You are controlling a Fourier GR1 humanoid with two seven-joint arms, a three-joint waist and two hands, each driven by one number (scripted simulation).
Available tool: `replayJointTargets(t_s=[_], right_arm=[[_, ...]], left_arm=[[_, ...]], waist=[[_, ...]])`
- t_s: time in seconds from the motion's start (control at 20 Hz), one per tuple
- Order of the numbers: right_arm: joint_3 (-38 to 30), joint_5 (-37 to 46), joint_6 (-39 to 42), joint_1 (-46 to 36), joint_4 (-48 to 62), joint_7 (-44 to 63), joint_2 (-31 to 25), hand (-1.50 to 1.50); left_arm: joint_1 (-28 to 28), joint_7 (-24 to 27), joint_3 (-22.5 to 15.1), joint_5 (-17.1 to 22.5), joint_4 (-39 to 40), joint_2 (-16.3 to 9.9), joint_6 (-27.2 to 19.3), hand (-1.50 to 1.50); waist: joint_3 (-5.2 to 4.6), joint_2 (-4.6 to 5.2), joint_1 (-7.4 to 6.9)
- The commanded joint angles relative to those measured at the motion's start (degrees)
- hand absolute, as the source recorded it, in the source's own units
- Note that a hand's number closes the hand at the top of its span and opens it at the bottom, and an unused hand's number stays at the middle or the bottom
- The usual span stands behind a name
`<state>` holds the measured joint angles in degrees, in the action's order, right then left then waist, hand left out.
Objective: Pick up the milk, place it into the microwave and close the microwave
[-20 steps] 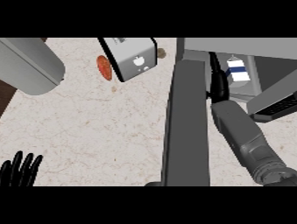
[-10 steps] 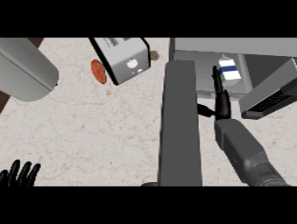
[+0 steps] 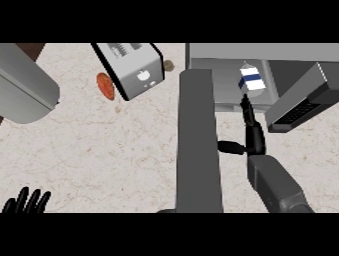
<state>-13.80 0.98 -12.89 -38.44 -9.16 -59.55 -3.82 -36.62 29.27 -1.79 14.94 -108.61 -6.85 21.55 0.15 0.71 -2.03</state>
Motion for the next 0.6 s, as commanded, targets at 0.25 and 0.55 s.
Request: replayJointTargets(t_s=[0.25, 0.55], right_arm=[[2.9, 1.2, 9.7, 10.1, -4.5, -6.1, -0.9, -1.50], [3.5, -0.4, 10.0, 18.2, -13.0, -4.6, -1.3, -1.50]], left_arm=[[-1.3, -1.9, -4.6, -6.3, -0.5, 1.5, -1.0, -1.50], [4.5, -5.1, -4.1, -4.8, 2.7, 1.5, -0.8, -1.50]], waist=[[-0.13, -0.76, 1.74], [-0.22, -1.01, 2.81]])
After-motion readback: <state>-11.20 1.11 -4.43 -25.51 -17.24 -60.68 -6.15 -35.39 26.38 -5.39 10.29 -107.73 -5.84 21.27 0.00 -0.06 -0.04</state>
